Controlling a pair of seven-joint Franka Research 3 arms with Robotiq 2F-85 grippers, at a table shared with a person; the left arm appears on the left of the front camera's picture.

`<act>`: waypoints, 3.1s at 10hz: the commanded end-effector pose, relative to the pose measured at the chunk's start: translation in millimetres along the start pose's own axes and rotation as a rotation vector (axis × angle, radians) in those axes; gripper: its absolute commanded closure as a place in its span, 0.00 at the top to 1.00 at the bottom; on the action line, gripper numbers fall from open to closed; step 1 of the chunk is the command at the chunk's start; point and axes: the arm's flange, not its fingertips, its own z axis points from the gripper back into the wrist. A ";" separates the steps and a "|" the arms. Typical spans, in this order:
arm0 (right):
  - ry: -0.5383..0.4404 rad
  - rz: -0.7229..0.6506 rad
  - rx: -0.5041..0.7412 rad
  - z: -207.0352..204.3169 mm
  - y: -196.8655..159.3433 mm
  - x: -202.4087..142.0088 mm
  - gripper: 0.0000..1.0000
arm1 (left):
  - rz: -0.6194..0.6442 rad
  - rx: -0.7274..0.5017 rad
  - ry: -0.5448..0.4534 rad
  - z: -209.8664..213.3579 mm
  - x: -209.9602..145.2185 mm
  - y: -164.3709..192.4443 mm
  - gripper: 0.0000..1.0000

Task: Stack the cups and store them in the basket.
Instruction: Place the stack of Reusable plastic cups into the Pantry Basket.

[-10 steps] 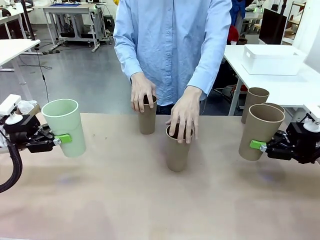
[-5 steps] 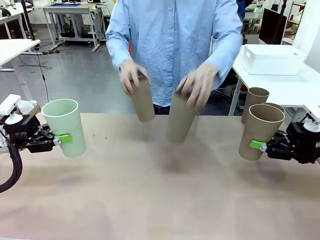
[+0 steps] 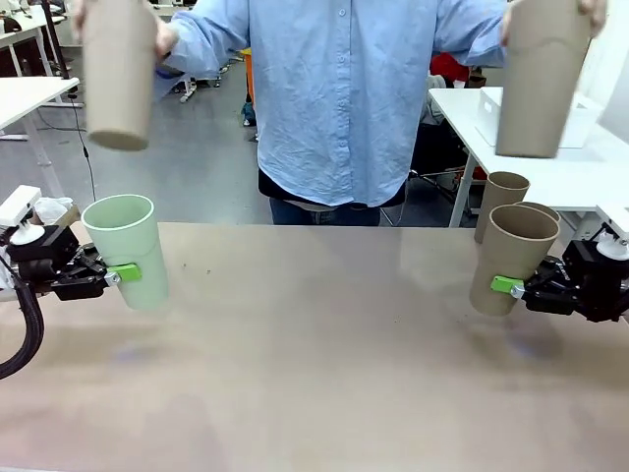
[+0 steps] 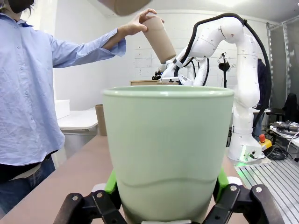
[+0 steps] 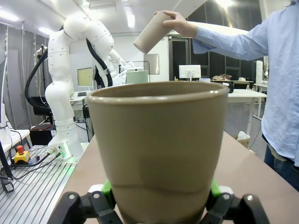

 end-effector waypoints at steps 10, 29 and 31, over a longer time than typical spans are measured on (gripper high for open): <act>0.001 0.009 -0.001 -0.2 -0.5 2.0 0.84 | -0.006 0.011 -0.006 -0.3 1.3 0.5 0.87; 0.001 0.009 -0.001 -0.2 -0.5 2.0 0.84 | -0.006 0.011 -0.006 -0.3 1.3 0.5 0.87; 0.001 0.009 -0.001 -0.2 -0.5 2.0 0.84 | -0.006 0.011 -0.006 -0.3 1.3 0.5 0.87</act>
